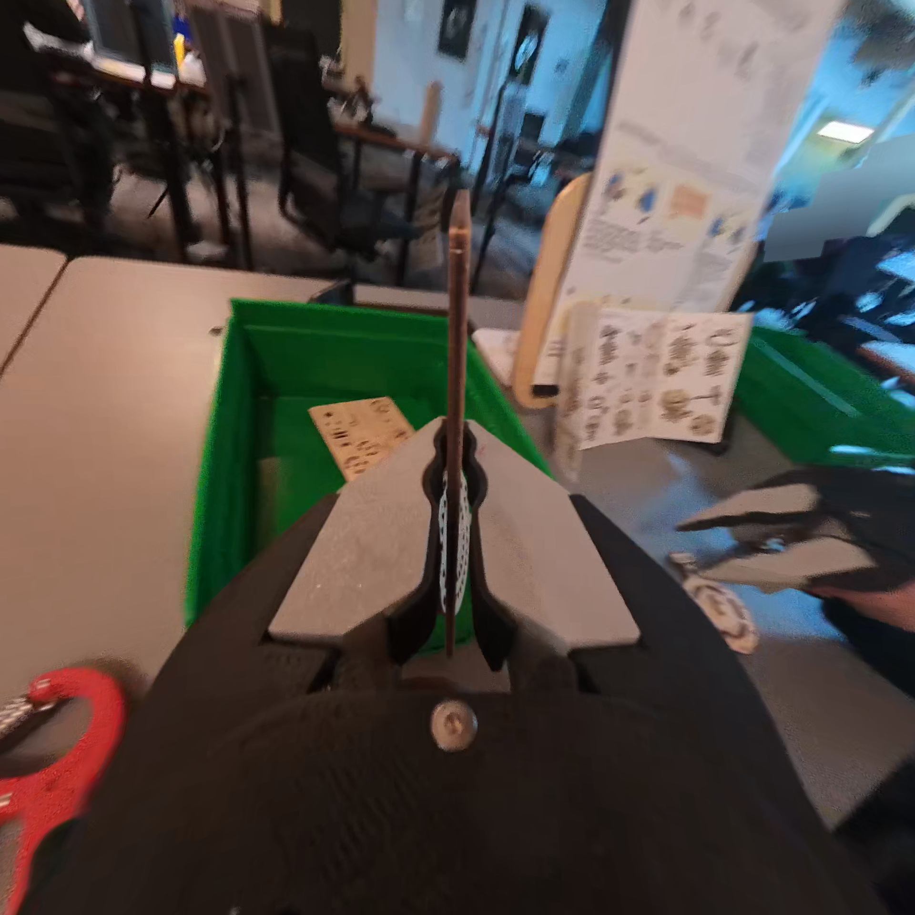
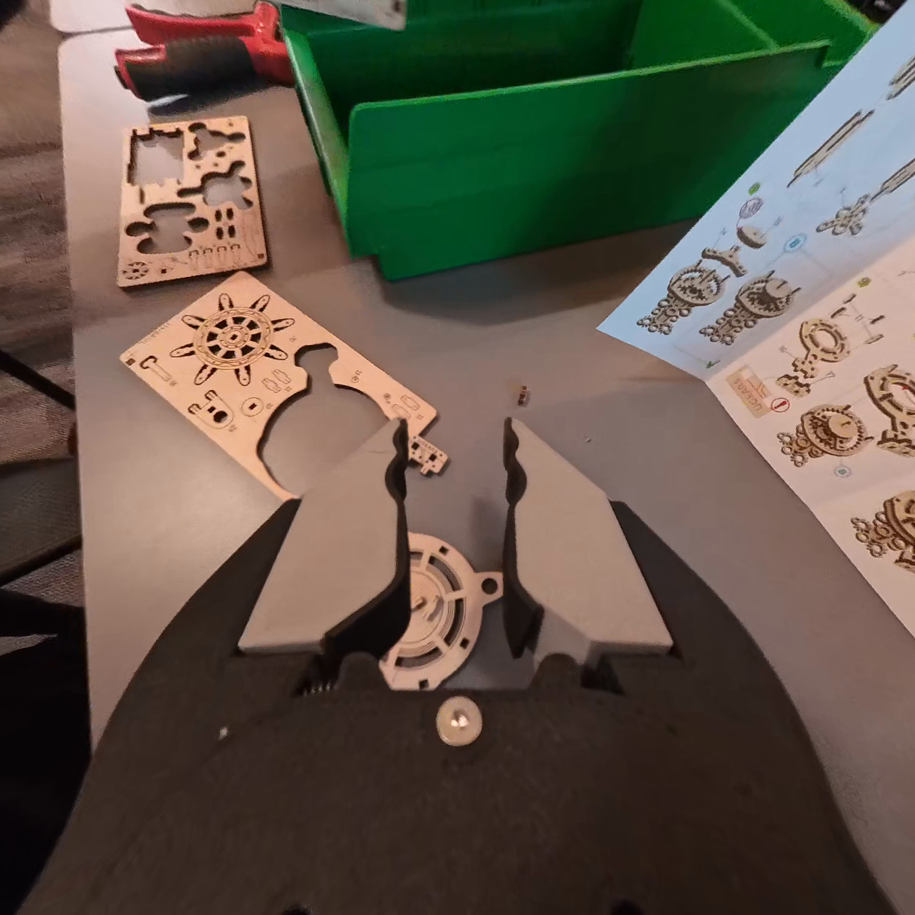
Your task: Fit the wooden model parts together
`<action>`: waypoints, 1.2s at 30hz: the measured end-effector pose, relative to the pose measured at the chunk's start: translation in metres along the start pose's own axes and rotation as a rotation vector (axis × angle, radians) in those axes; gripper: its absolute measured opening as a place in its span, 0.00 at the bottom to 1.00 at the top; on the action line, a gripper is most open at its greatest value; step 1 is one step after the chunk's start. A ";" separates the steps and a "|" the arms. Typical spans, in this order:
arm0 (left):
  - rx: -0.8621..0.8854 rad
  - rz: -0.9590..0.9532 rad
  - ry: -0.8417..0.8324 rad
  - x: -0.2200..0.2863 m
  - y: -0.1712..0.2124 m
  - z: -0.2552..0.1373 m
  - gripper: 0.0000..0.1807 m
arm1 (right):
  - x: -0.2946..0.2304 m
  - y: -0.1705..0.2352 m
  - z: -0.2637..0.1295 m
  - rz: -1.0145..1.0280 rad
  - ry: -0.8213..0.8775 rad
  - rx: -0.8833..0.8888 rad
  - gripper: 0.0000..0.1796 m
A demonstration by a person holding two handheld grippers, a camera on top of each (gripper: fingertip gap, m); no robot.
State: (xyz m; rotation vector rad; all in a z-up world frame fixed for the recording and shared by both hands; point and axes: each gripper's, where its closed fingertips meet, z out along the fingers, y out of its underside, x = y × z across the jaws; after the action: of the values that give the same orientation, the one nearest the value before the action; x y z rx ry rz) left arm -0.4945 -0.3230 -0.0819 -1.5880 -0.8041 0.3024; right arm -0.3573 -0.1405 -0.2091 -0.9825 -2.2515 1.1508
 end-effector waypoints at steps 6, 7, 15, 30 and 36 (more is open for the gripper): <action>-0.393 -0.013 -0.148 -0.055 0.033 0.054 0.01 | -0.030 0.013 -0.024 -0.060 -0.030 -0.016 0.21; -0.458 -0.013 -0.166 -0.060 0.041 0.061 0.00 | -0.036 0.015 -0.030 -0.076 -0.034 -0.008 0.21; -0.639 -0.037 -0.269 -0.089 0.067 0.079 0.07 | -0.050 0.036 -0.095 -0.095 -0.009 0.090 0.22; -0.510 -0.010 -0.316 -0.090 0.054 0.045 0.19 | -0.033 0.056 -0.128 -0.013 0.011 0.169 0.22; -0.337 0.151 -0.280 -0.037 0.021 -0.007 0.26 | -0.027 0.055 -0.133 -0.018 0.024 0.217 0.22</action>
State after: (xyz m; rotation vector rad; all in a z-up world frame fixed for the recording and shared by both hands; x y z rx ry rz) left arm -0.5103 -0.3521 -0.1097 -1.9551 -0.9895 0.5282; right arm -0.2328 -0.0690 -0.1809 -0.8827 -2.0599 1.3346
